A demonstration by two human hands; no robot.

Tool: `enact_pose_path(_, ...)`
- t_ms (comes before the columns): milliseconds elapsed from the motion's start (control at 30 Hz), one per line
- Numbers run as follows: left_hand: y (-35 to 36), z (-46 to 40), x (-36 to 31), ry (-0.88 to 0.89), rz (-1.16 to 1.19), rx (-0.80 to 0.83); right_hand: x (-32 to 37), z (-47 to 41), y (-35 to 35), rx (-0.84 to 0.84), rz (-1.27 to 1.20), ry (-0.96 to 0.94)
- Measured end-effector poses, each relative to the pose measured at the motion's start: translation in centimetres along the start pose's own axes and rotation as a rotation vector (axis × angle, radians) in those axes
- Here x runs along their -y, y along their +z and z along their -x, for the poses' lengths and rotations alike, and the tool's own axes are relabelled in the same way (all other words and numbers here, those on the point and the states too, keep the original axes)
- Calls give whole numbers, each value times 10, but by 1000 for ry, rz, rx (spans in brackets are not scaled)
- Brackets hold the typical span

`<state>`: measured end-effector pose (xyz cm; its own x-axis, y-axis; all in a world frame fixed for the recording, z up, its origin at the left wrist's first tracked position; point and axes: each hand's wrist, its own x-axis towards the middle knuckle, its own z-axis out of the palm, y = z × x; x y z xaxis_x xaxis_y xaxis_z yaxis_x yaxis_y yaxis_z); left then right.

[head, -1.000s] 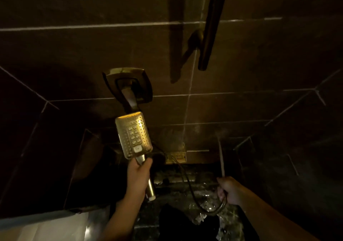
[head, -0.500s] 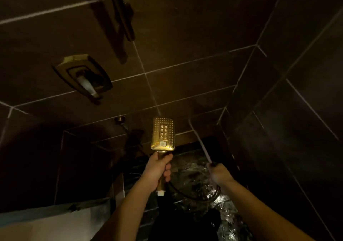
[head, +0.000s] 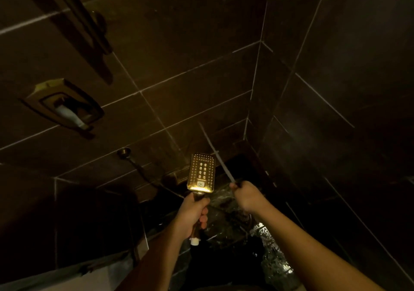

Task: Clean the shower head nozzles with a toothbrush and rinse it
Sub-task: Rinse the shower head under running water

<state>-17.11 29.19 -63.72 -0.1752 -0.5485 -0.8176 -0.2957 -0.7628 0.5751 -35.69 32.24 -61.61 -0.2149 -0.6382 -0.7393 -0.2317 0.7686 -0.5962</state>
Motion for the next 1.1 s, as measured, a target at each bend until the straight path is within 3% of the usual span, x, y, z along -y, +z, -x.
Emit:
enact_pose_path(300, -11, -7, -5, -25, -84, 7, 37, -2, 11, 28, 95, -50)
enact_pose_path(500, -9, -9, -16, -128, 3, -17, 57, -18, 18, 36, -239, 91)
enact_pose_path(700, -8, -18, -21, -120, 10, -63, 53, -27, 29, 47, -332, 144)
enact_pose_path(1100, 17, -42, -31, -121, -162, -129, 59, -15, 47, 74, -211, 136)
